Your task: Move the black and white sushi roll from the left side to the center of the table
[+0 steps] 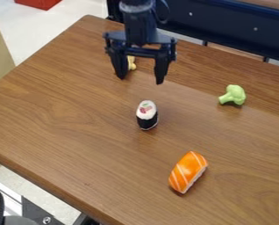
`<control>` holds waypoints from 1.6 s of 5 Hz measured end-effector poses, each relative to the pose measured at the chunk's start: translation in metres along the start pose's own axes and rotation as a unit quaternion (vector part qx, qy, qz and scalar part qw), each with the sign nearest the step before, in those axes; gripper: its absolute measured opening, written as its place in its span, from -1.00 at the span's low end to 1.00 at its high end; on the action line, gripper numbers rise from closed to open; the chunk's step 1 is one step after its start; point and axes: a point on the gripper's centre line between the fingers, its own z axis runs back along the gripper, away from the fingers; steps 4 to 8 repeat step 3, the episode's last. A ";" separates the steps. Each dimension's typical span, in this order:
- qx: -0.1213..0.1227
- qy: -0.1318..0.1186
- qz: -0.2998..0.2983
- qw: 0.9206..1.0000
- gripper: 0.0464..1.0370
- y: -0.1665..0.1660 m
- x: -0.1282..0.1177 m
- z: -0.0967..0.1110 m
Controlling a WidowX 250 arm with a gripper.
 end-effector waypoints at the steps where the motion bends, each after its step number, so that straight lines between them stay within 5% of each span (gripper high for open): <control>1: -0.012 0.002 -0.006 1.000 0.92 0.004 -0.004 0.013; 8: -0.026 -0.006 -0.022 0.999 0.92 0.009 -0.003 0.018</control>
